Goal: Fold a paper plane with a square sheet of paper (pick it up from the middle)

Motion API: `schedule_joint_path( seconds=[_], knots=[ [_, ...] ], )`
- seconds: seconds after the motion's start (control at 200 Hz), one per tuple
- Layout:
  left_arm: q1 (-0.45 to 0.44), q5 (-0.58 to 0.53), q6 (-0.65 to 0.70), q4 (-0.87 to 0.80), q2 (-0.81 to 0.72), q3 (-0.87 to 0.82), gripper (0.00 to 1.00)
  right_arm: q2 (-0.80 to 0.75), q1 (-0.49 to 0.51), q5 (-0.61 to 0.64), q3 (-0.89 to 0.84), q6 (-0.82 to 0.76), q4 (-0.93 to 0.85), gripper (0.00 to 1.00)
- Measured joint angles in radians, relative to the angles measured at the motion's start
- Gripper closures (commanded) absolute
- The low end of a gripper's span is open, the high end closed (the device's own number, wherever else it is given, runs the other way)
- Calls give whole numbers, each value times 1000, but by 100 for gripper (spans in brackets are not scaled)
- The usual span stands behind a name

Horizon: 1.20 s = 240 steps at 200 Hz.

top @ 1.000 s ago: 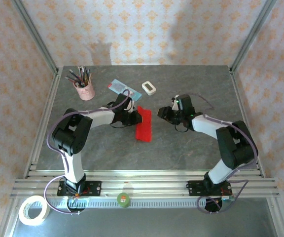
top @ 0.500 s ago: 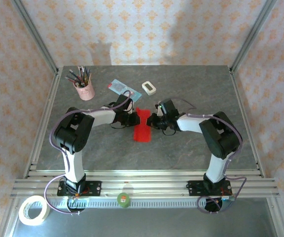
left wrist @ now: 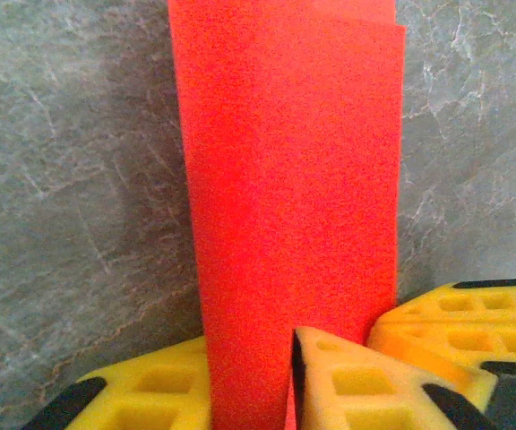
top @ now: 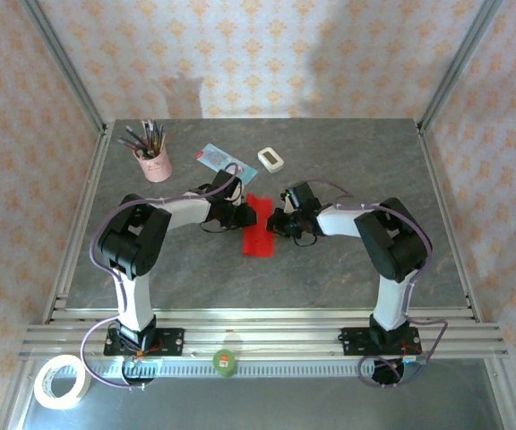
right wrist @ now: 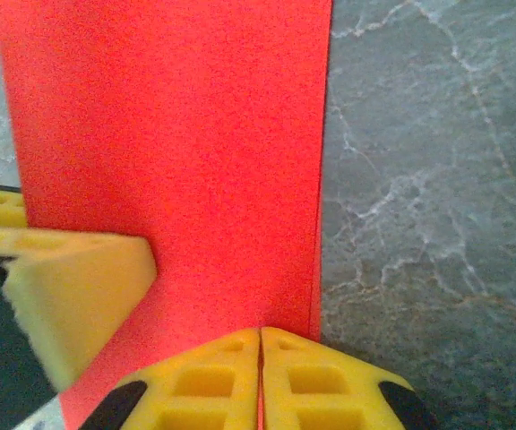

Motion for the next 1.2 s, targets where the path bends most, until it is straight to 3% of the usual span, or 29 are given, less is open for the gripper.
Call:
schedule_joint_path(
  seconds=[0.195, 0.49, 0.846, 1.201],
  knots=[
    [2, -44, -13, -21, -69, -34, 54, 2, 0, 7, 5, 14, -6, 90],
    [1, -47, -44, -14, -126, -129, 52, 11, 0, 6, 17, 36, -6, 89],
    [-5, -96, -101, -2, -105, -123, 70, -13, -3, 14, 23, 86, -3, 80],
    [-16, -151, -161, -56, -79, -84, 70, -184, -74, 71, -50, 148, 107, 79]
  ],
)
